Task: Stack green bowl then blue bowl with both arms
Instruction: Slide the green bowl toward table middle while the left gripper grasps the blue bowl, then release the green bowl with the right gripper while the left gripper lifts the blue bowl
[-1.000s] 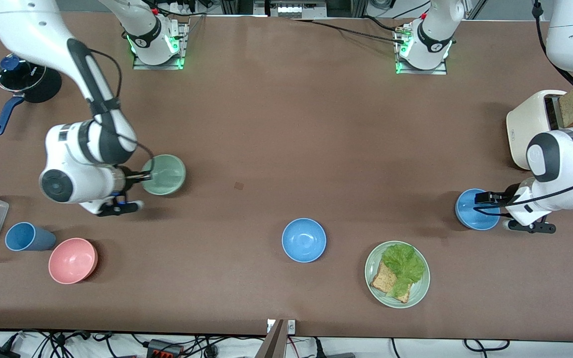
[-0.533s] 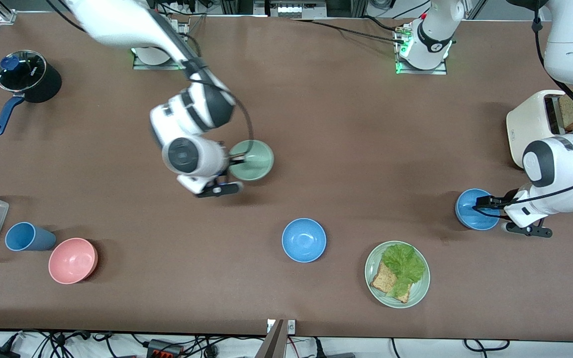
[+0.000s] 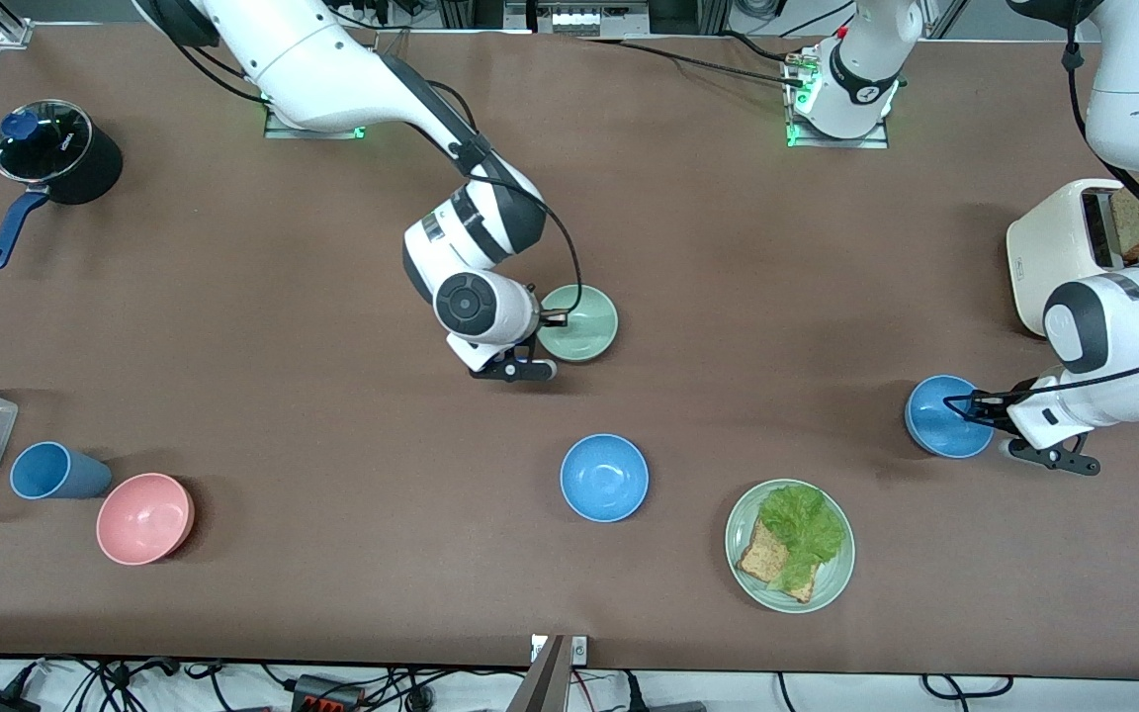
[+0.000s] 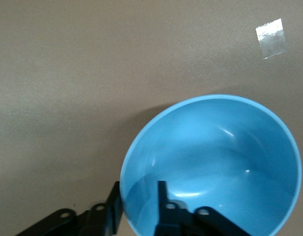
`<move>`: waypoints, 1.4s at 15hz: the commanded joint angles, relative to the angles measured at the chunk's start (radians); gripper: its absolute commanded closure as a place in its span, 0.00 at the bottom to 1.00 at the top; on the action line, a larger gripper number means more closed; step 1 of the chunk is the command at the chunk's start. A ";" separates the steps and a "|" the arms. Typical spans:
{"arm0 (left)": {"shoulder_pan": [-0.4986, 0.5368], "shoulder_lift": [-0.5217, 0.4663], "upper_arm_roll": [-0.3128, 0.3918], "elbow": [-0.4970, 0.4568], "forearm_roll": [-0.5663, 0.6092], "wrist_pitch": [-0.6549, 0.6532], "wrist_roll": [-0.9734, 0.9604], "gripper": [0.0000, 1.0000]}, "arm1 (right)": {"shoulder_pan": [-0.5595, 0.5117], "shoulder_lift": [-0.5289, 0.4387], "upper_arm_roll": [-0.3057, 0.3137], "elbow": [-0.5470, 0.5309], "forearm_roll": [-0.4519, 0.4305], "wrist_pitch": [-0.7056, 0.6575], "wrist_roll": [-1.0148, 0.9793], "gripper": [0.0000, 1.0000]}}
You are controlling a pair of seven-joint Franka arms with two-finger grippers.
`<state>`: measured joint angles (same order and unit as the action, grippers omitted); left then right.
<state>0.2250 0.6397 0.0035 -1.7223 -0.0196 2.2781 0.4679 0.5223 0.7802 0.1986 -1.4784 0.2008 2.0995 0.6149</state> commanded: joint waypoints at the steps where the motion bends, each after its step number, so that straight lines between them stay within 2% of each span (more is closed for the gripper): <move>1: 0.013 0.011 -0.011 0.012 -0.016 0.003 0.034 0.99 | 0.021 0.022 -0.008 0.026 0.025 0.007 0.028 1.00; 2: 0.014 0.011 -0.014 0.010 -0.014 -0.003 0.034 0.99 | 0.021 0.021 -0.008 0.027 0.031 0.007 0.041 0.42; 3: 0.013 0.009 -0.016 0.010 -0.014 -0.009 0.032 0.99 | 0.015 0.013 -0.008 0.029 0.041 0.007 0.081 0.00; 6: 0.011 -0.026 -0.025 0.012 -0.016 -0.098 0.023 0.99 | 0.004 -0.044 -0.025 0.085 0.026 -0.054 0.135 0.00; 9: 0.014 -0.106 -0.057 -0.005 -0.028 -0.222 -0.020 0.99 | -0.013 -0.111 -0.108 0.192 -0.047 -0.253 0.125 0.00; 12: 0.013 -0.228 -0.086 -0.118 -0.062 -0.250 -0.086 0.99 | -0.073 -0.143 -0.168 0.326 -0.060 -0.415 0.034 0.00; 14: 0.013 -0.311 -0.129 -0.187 -0.062 -0.261 -0.174 0.99 | -0.135 -0.177 -0.192 0.343 -0.061 -0.426 -0.050 0.00; 18: 0.013 -0.460 -0.262 -0.301 -0.063 -0.302 -0.411 1.00 | -0.292 -0.246 -0.202 0.343 -0.060 -0.432 -0.222 0.00; 20: 0.013 -0.491 -0.363 -0.322 -0.080 -0.302 -0.573 1.00 | -0.343 -0.284 -0.214 0.337 -0.063 -0.440 -0.305 0.00; 21: 0.013 -0.499 -0.429 -0.323 -0.082 -0.302 -0.672 1.00 | -0.353 -0.300 -0.240 0.316 -0.064 -0.444 -0.340 0.00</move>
<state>0.2255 0.1997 -0.3194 -1.9940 -0.0787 1.9729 -0.0484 0.1934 0.5316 -0.0236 -1.1361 0.1489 1.6811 0.3407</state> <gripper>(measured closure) 0.952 0.000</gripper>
